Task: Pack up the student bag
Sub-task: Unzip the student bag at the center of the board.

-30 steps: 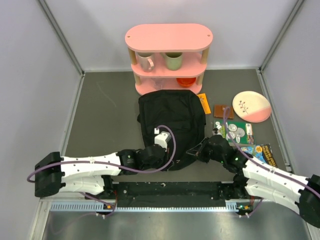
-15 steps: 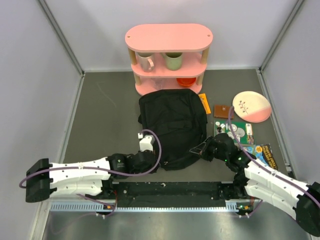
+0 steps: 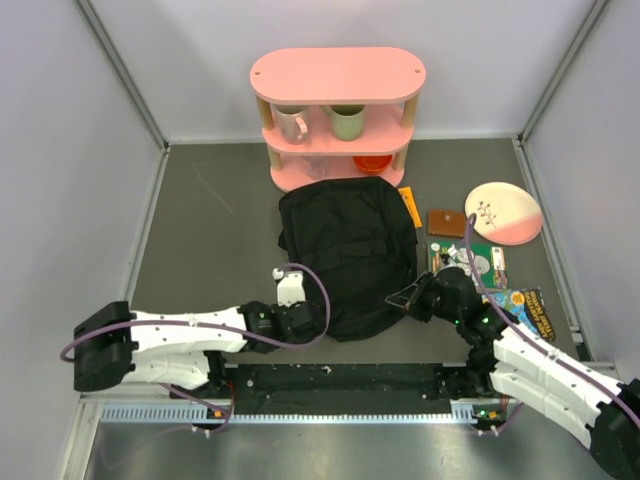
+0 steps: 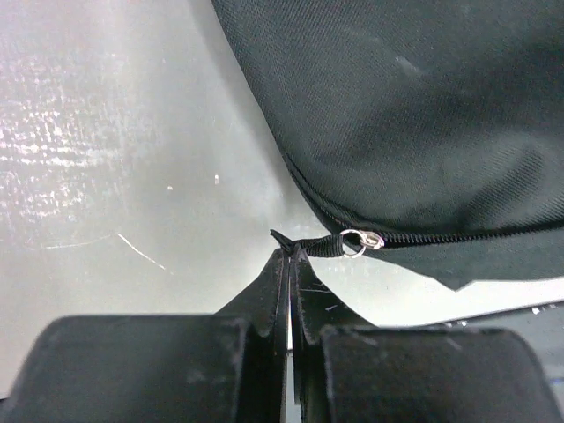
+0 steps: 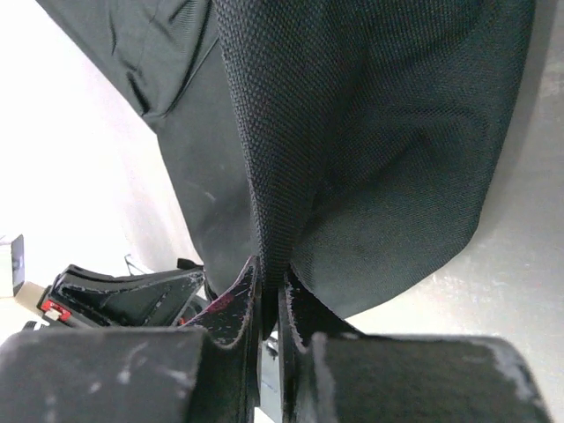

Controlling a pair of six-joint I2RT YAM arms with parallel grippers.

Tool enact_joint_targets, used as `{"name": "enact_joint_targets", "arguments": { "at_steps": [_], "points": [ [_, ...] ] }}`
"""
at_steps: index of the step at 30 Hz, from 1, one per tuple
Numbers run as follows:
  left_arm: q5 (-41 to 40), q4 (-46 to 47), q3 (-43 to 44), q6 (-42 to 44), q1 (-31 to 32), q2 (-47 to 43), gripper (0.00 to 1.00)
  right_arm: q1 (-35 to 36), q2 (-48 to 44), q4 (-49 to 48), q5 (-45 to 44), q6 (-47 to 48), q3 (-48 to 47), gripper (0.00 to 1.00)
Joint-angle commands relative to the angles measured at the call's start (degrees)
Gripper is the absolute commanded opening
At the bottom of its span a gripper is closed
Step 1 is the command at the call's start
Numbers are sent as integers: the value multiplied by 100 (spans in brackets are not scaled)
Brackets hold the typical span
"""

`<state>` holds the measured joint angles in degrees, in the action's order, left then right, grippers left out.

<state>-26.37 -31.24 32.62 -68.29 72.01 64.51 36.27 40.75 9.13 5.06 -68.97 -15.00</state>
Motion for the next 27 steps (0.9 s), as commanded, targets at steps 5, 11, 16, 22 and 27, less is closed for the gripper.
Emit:
{"name": "enact_joint_targets", "arguments": {
  "at_steps": [5, 11, 16, 22, 27],
  "points": [
    [-308, -428, 368, 606, -29, 133, 0, -287, -76, 537, -181, 805, -766, 67],
    [-211, 232, 324, 1160, -29, -640, 0, -279, -840, 1206, 319, 518, -917, 82],
    [-88, 487, 420, 1547, -29, -861, 0, -103, -1227, 1267, 856, -282, -540, 81],
    [53, 452, 377, 1494, -29, -870, 0, 301, -1289, 995, 575, -889, -284, 81],
    [141, 628, 324, 1503, -20, -896, 0, 766, -580, 248, 576, -1188, -327, 81]
  ]
}}
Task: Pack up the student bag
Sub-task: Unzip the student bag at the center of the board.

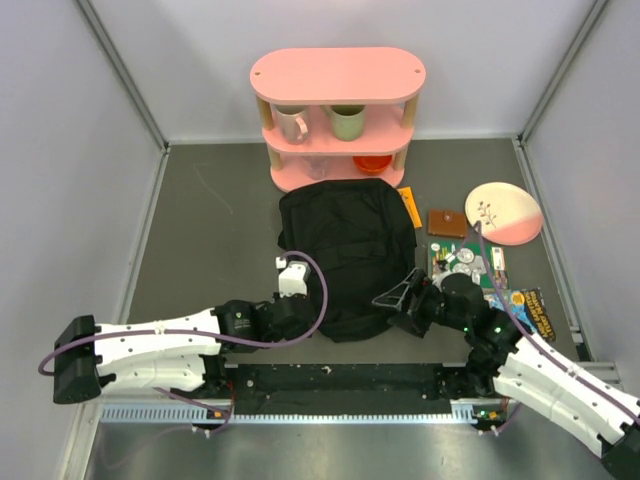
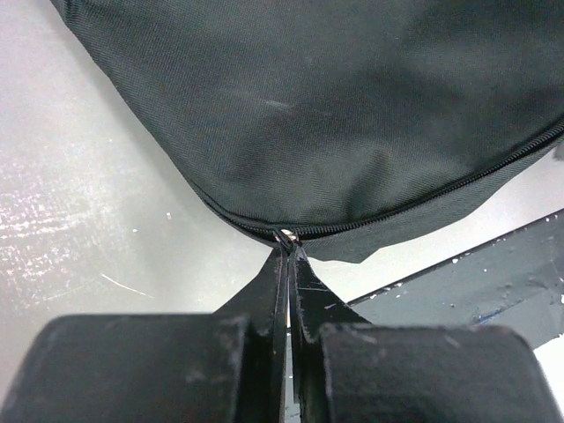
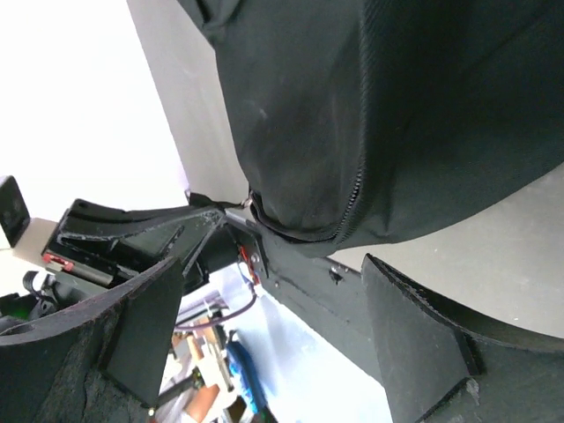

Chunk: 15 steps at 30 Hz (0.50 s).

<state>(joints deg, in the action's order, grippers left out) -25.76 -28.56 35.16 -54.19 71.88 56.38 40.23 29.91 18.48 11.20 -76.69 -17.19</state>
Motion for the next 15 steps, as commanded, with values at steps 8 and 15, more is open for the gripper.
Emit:
{"name": "enact_joint_targets", "arguments": {
  "at_steps": [8, 15],
  "points": [
    [106, 395, 193, 120, -16, 48, 0, 1531, 1631, -1356, -1040, -1841, -293, 77],
    [124, 500, 202, 181, -16, 57, 0, 1673, 2203, -1646, -1234, -2385, -496, 63]
  ]
}}
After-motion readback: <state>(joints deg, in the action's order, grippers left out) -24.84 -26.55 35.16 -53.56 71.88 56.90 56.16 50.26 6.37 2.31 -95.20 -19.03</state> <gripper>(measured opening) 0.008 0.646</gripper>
